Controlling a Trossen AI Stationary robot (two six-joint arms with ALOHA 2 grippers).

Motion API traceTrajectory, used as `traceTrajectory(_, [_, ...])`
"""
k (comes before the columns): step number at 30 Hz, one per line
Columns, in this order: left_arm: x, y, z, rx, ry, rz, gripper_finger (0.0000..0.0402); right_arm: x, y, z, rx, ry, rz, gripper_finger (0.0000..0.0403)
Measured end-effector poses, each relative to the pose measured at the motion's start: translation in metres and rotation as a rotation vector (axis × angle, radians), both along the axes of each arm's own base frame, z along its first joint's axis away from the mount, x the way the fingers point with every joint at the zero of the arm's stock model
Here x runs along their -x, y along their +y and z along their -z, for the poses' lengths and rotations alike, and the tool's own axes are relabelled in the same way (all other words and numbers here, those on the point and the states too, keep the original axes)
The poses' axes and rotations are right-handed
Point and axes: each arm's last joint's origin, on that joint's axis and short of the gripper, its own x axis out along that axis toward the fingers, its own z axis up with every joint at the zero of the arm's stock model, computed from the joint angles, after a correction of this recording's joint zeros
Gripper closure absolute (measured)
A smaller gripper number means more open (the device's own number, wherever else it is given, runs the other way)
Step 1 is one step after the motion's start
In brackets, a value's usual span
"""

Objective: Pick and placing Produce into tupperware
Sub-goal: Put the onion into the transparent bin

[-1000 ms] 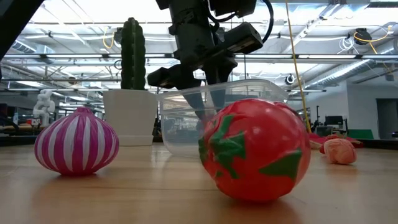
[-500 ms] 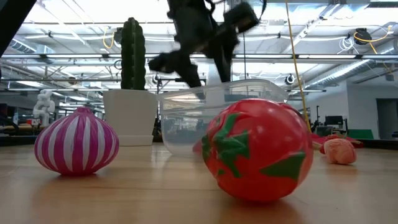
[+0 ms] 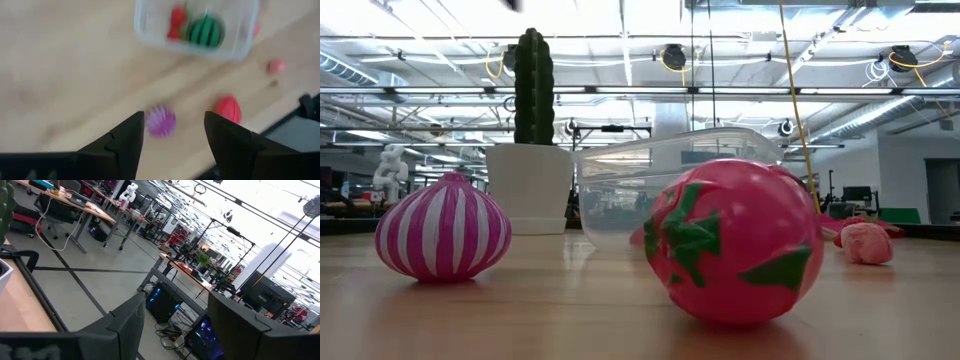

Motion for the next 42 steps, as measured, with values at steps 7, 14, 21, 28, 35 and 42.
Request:
traceTrajectory(7, [0.002,-0.057,0.029,0.145,0.033,-0.163,0.019,-0.002,0.0,0.001,0.001,0.006,-0.004,0.0193])
traceTrajectory(14, [-0.017,-0.084,0.061,0.18,0.012,-0.151,0.019,-0.004,0.0,0.001,0.001,0.012,-0.004,0.0193])
traceTrajectory(21, [-0.023,-0.084,0.075,0.121,0.042,-0.048,0.0188,-0.004,0.0,0.001,0.015,0.033,-0.004,0.0193])
traceTrajectory(28, [-0.02,-0.077,0.076,0.057,0.103,0.096,0.0134,-0.004,0.0,0.001,0.016,0.035,-0.004,0.0193])
traceTrajectory(35, [-0.012,-0.071,0.077,-0.043,0.194,0.192,0.0042,-0.004,0.0,0.001,0.016,0.035,-0.004,0.0193])
traceTrajectory(42, [-0.022,-0.069,0.076,-0.071,0.127,0.392,0.0008,-0.004,0.0,0.001,0.016,0.035,-0.004,0.0193])
